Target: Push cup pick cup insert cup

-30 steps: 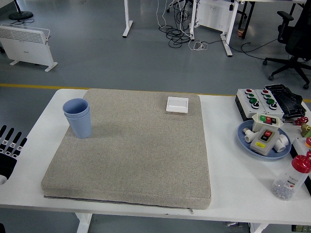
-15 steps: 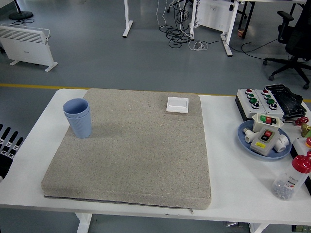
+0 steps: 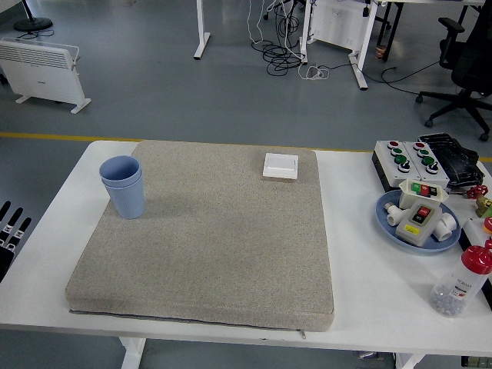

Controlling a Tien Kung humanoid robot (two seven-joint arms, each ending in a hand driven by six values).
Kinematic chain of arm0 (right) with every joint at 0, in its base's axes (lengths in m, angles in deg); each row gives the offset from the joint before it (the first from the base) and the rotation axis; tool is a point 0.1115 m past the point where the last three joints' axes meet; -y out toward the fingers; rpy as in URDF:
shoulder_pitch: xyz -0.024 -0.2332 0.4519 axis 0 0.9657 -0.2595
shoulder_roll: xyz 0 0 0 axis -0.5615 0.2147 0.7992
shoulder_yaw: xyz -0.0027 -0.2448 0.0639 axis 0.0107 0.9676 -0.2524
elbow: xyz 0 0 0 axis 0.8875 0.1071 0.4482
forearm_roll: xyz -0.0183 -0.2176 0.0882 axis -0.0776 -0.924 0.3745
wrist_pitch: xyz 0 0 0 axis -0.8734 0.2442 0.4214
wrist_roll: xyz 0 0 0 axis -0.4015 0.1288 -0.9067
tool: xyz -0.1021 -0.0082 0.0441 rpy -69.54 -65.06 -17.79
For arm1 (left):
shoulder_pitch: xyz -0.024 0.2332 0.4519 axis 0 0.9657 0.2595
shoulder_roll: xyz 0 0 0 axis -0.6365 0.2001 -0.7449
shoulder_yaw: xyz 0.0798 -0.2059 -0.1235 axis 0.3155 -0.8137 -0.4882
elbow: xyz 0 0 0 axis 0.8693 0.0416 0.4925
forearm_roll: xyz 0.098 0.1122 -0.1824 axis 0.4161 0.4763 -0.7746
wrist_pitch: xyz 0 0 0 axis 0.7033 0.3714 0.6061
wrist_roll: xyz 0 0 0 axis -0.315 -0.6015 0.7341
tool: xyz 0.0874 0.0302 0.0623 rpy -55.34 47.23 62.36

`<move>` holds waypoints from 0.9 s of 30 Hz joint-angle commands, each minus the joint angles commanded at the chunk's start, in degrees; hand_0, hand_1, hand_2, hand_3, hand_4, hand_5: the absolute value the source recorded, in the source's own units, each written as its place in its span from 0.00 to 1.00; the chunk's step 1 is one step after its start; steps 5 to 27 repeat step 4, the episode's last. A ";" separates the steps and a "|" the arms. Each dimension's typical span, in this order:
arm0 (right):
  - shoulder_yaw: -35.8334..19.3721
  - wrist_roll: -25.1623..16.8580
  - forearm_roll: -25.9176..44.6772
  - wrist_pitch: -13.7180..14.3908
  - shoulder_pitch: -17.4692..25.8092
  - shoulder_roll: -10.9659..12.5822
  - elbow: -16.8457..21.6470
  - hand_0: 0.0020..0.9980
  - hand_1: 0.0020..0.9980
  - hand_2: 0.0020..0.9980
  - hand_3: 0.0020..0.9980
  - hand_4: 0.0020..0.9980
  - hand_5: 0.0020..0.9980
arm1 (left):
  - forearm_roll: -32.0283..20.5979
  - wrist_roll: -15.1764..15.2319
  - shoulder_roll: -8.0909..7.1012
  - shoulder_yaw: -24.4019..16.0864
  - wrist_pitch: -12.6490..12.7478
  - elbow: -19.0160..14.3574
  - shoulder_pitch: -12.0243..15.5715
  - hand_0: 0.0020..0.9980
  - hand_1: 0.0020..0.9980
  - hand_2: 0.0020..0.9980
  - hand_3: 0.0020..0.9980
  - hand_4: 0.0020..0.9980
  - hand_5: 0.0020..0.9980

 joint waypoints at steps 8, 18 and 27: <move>0.05 -0.02 0.05 -0.06 -0.34 0.04 0.00 0.73 0.65 0.65 0.58 0.12 0.47 | 0.45 -0.90 -0.05 0.12 -0.55 0.06 -0.24 0.93 0.88 0.93 0.84 0.58 1.00; 0.05 -0.02 0.05 -0.06 -0.34 0.04 0.00 0.73 0.65 0.65 0.58 0.12 0.47 | 0.45 -0.90 -0.05 0.12 -0.55 0.06 -0.24 0.93 0.88 0.93 0.84 0.58 1.00; 0.05 -0.02 0.05 -0.06 -0.34 0.04 0.00 0.73 0.65 0.65 0.58 0.12 0.47 | 0.45 -0.90 -0.05 0.12 -0.55 0.06 -0.24 0.93 0.88 0.93 0.84 0.58 1.00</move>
